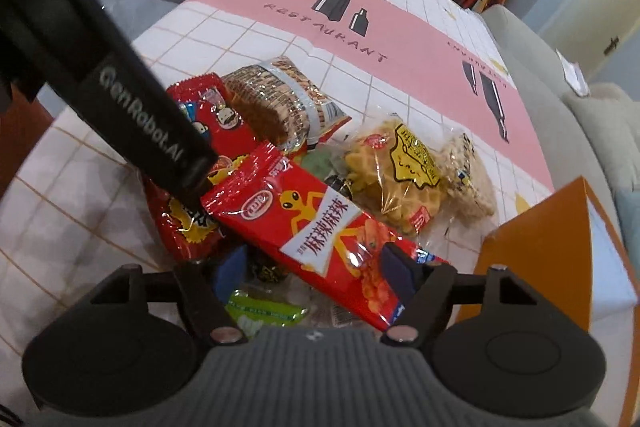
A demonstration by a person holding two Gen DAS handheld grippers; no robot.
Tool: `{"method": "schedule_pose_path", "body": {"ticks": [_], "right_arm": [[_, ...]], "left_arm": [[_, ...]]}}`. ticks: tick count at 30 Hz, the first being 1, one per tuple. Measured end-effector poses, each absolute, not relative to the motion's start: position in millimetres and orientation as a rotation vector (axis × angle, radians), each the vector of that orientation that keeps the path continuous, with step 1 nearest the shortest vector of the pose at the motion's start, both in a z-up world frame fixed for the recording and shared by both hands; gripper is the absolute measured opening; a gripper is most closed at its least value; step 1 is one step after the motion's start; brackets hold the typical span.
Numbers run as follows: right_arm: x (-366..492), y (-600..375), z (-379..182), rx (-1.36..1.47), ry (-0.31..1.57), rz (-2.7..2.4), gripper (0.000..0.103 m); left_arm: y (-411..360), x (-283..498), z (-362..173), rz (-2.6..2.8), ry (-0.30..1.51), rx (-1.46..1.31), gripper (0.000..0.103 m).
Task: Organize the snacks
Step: 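Lift the red chip packet with the right gripper toward the box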
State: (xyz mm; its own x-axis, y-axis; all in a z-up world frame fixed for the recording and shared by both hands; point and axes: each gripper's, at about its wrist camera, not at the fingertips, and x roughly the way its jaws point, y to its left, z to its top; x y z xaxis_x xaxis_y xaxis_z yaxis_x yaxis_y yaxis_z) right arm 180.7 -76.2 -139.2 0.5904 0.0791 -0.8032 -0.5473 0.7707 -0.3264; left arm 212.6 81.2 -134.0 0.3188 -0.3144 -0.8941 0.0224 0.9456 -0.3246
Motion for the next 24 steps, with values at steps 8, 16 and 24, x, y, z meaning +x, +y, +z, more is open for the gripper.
{"method": "schedule_pose_path", "body": {"ticks": [8, 16, 24], "right_arm": [[178, -70, -140, -0.647, 0.846, 0.394, 0.059], [161, -70, -125, -0.647, 0.806, 0.395, 0.022], [158, -93, -88, -0.554, 0.718, 0.307, 0.004]], "left_arm": [[76, 213, -133, -0.237, 1.231, -0.266, 0.064], [77, 201, -112, -0.263, 1.165, -0.277, 0.032], [69, 183, -83, -0.282, 1.089, -0.250, 0.027]]}}
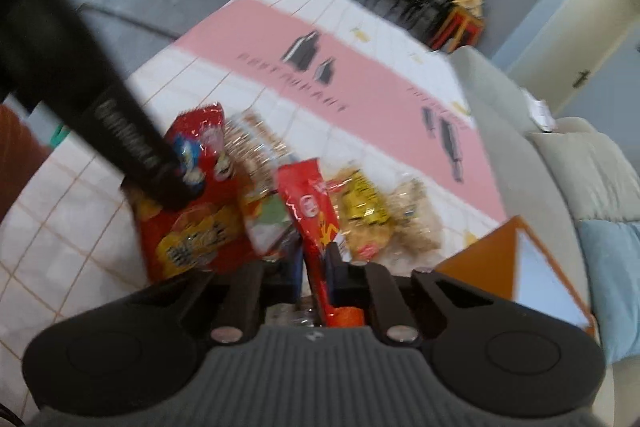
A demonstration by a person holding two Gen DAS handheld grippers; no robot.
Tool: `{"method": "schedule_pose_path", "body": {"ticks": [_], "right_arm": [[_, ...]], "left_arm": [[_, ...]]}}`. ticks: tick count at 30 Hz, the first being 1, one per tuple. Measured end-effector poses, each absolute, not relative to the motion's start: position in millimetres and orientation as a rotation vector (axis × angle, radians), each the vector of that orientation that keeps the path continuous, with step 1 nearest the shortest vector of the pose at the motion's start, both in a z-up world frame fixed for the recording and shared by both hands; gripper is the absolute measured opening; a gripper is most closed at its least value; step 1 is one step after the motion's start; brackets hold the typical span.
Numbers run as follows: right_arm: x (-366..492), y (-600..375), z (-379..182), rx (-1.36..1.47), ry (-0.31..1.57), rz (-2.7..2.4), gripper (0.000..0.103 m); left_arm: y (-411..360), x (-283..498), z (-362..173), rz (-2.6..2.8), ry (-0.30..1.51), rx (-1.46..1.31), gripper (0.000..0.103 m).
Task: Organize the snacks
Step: 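Lift the red chip packet with the right gripper toward the box, then lower the red chip packet into the box and open the right gripper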
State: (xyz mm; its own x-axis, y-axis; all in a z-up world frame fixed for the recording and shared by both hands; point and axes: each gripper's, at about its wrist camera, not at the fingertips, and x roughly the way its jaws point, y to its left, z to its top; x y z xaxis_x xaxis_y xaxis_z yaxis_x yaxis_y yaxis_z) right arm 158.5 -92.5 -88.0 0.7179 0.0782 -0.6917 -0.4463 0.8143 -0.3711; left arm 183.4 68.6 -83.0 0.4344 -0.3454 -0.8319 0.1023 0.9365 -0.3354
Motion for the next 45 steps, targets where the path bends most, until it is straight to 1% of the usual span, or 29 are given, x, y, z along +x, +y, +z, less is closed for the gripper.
{"method": "schedule_pose_path", "body": {"ticks": [11, 17, 25, 32, 38, 42, 45], "right_arm": [[129, -135, -21, -0.130, 0.696, 0.299, 0.003], [102, -151, 14, -0.028, 0.624, 0.304, 0.003], [73, -202, 44, 0.129, 0.588, 0.227, 0.003], [59, -266, 49, 0.295, 0.587, 0.113, 0.003], [56, -306, 44, 0.356, 0.594, 0.032, 0.004], [61, -332, 31, 0.432, 0.636, 0.005, 0.004], [68, -341, 18, 0.467, 0.670, -0.002, 0.004]], "left_arm": [[55, 142, -31, -0.273, 0.958, -0.183, 0.026], [40, 118, 5, -0.284, 0.887, -0.142, 0.026], [-3, 102, 39, -0.338, 0.876, -0.077, 0.026], [-59, 106, 54, -0.464, 0.865, -0.023, 0.026], [-102, 115, 57, -0.555, 0.872, -0.003, 0.026], [-132, 126, 49, -0.611, 0.894, 0.046, 0.026], [-154, 137, 32, -0.595, 0.937, 0.123, 0.026]]}}
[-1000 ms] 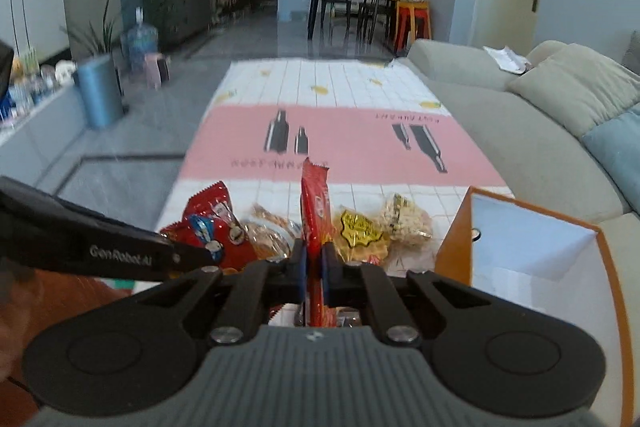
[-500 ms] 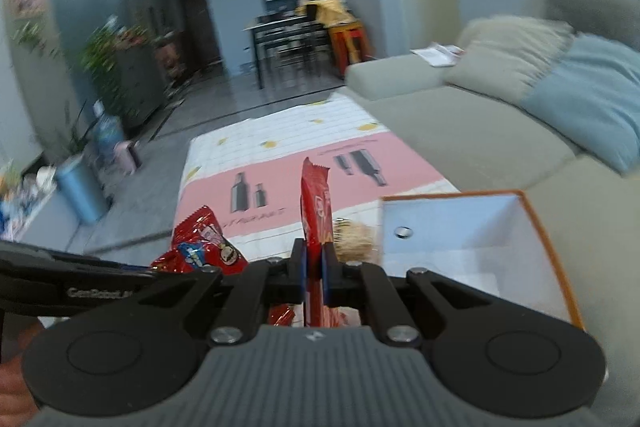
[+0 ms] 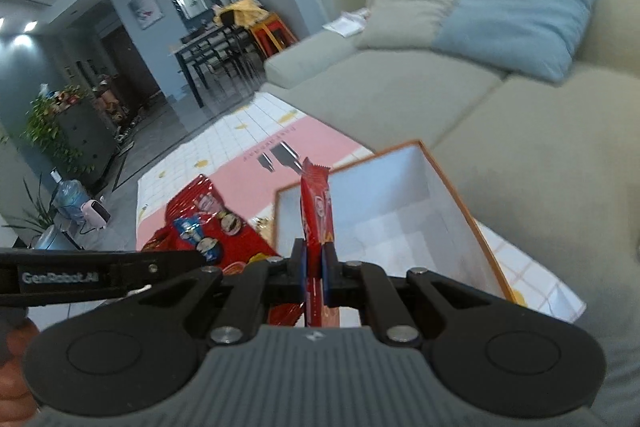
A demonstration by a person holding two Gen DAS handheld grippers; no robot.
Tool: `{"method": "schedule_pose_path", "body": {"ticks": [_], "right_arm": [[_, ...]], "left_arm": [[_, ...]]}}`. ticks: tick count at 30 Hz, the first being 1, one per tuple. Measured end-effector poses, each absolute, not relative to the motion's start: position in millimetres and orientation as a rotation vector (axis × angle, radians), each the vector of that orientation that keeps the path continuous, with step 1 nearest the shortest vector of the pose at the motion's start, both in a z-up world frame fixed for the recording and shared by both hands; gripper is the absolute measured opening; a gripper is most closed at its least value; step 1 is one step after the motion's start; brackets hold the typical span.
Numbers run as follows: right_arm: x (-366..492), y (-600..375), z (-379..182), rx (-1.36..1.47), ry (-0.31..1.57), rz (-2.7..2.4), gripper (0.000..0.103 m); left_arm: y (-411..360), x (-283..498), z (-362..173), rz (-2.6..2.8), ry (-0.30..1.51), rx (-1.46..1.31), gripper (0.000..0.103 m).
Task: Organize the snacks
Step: 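Lower the red chip packet into the box and open the right gripper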
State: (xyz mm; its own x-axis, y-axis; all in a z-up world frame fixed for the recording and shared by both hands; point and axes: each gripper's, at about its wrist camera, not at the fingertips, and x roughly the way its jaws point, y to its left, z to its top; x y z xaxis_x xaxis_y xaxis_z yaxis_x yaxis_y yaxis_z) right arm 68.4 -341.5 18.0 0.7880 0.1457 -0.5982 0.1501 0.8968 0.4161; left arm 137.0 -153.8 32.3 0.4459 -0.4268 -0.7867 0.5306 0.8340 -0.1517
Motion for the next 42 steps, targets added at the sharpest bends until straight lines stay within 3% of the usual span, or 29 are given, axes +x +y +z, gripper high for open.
{"method": "schedule_pose_path", "body": {"ticks": [18, 22, 29, 42], "right_arm": [[130, -355, -73, 0.608, 0.895, 0.047, 0.003], [138, -356, -87, 0.614, 0.930, 0.039, 0.004], [147, -353, -101, 0.600, 0.972, 0.035, 0.004], [178, -325, -114, 0.524, 1.041, 0.048, 0.005]], "left_arm": [[-211, 200, -51, -0.587, 1.245, 0.426, 0.027], [-213, 208, -61, -0.576, 1.261, 0.430, 0.032], [-199, 214, -45, -0.573, 1.158, 0.345, 0.046], [-137, 197, -2, -0.506, 1.100, 0.156, 0.047]]}}
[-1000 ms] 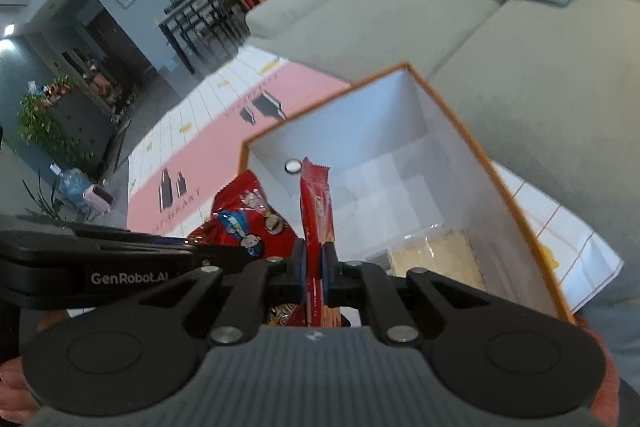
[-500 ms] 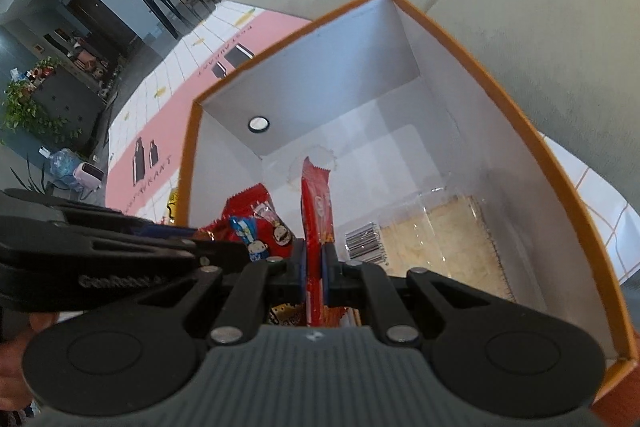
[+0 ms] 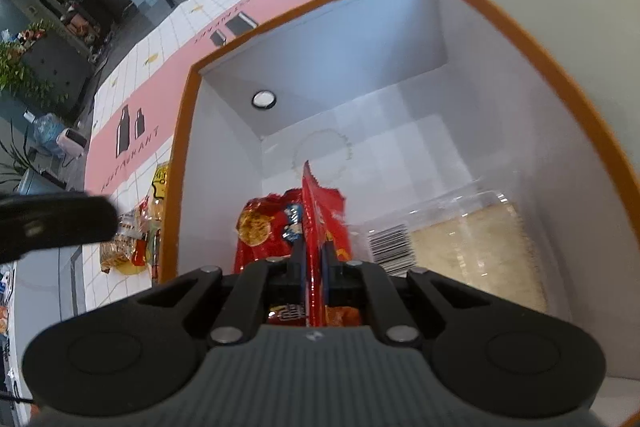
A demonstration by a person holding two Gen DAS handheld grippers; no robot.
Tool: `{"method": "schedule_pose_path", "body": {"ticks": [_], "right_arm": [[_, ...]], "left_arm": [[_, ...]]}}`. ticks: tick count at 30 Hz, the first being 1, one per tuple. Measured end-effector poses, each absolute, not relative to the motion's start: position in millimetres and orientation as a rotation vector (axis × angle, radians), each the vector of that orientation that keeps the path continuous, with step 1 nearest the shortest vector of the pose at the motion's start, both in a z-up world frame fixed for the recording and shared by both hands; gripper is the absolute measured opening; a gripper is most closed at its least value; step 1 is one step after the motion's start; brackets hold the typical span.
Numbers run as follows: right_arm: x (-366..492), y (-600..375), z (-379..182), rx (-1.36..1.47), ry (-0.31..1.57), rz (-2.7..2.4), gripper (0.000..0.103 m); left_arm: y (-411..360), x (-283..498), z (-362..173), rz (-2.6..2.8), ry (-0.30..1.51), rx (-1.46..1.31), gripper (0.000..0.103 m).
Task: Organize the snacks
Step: 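Lower the red chip packet into the box and open the right gripper, then move the right gripper back over the table toward the wrapped cake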
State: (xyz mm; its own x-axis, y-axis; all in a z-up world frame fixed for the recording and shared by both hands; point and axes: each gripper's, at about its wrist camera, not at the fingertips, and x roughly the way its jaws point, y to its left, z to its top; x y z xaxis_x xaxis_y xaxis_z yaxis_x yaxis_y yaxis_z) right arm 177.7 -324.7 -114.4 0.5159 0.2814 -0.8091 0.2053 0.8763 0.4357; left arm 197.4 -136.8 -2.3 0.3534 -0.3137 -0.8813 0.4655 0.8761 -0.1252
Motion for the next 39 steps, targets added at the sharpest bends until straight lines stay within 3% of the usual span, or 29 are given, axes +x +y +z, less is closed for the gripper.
{"method": "schedule_pose_path", "body": {"ticks": [4, 7, 10, 15, 19, 21, 25, 31, 35, 39], "right_arm": [[181, -319, -120, 0.549, 1.065, 0.058, 0.008], [181, -318, -122, 0.582, 1.084, 0.059, 0.020], [177, -317, -115, 0.591, 1.086, 0.040, 0.021], [155, -308, -78, 0.512, 0.991, 0.005, 0.022], [127, -292, -39, 0.440, 0.846, 0.026, 0.025], [112, -277, -22, 0.389, 0.774, 0.049, 0.031], [89, -246, -7, 0.299, 0.693, 0.104, 0.031], [78, -198, -27, 0.187, 0.725, 0.195, 0.032], [83, -173, -53, 0.129, 0.790, 0.217, 0.053], [97, -164, -74, 0.065, 0.859, 0.197, 0.053]], "left_arm": [[-119, 189, 5, -0.483, 1.101, 0.122, 0.047], [-106, 182, 11, -0.473, 1.095, 0.089, 0.047], [-96, 172, 17, -0.464, 1.078, 0.079, 0.049], [-73, 152, 27, -0.456, 1.031, 0.058, 0.054], [-51, 135, 32, -0.447, 0.984, 0.035, 0.064], [-40, 129, 30, -0.432, 0.980, 0.022, 0.064], [-20, 120, 20, -0.397, 0.967, 0.028, 0.065], [5, 115, -15, -0.315, 1.016, 0.046, 0.065], [16, 116, -38, -0.314, 1.036, 0.079, 0.064], [25, 121, -54, -0.320, 1.055, 0.070, 0.064]]}}
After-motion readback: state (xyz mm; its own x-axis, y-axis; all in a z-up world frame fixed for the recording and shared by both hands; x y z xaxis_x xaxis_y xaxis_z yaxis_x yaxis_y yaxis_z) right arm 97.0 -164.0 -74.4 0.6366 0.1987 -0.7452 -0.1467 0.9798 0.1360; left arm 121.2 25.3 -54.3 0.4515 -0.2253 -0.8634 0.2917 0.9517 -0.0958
